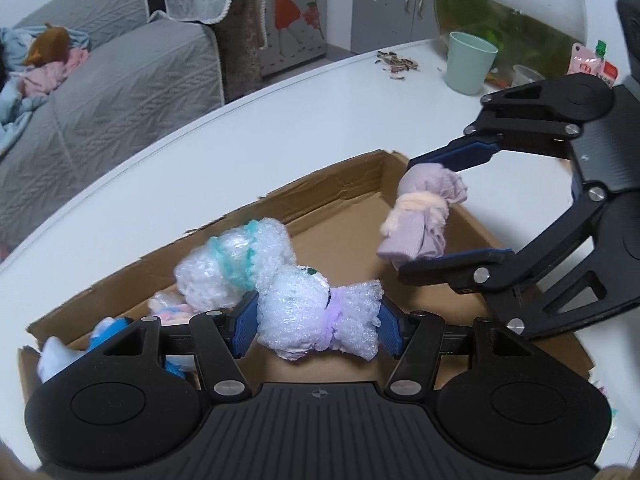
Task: Organize objects
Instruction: 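Carry the bubble-wrapped sock and lilac sock over the tray, then lower both socks into the tray and open both grippers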
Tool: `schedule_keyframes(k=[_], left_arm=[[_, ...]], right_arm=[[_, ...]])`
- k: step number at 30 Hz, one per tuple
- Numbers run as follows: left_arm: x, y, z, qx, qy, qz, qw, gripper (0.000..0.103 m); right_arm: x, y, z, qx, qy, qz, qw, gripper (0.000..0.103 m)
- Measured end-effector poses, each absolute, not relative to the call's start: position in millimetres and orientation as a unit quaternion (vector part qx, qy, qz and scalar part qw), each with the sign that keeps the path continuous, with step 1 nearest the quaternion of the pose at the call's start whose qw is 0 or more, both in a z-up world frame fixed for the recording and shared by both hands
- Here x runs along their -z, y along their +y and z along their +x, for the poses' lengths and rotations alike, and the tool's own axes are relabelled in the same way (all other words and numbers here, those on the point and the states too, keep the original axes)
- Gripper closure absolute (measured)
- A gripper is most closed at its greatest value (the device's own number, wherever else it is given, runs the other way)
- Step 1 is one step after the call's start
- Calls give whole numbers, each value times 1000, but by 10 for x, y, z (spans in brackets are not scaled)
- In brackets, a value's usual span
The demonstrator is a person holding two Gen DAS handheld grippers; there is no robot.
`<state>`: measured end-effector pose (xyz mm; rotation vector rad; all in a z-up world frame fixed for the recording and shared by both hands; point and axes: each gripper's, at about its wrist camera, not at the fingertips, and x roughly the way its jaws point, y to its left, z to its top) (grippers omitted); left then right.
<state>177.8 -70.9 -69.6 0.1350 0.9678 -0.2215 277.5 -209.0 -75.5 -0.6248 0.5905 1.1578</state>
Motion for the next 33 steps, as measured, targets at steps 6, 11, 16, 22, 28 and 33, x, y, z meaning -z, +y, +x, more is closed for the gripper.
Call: schedule_keyframes(k=[6, 11, 16, 22, 28, 33], left_arm=[[753, -716, 1798, 130, 468, 93, 869, 38], [775, -677, 1864, 119, 476, 63, 869, 38], [783, -623, 1914, 120, 474, 46, 871, 37], [820, -568, 1945, 120, 476, 27, 870, 37], [839, -567, 1964, 103, 485, 7, 868, 37], [835, -558, 1927, 94, 485, 11, 870, 36]], right_arm=[[822, -2050, 2846, -549, 266, -299, 734, 43], [798, -2038, 2912, -562, 257, -298, 728, 43], [806, -2036, 2946, -569, 247, -304, 723, 43], [861, -1984, 2921, -574, 252, -315, 713, 43], [961, -1902, 2879, -561, 263, -330, 712, 43], [990, -1887, 2845, -552, 264, -340, 714, 43]])
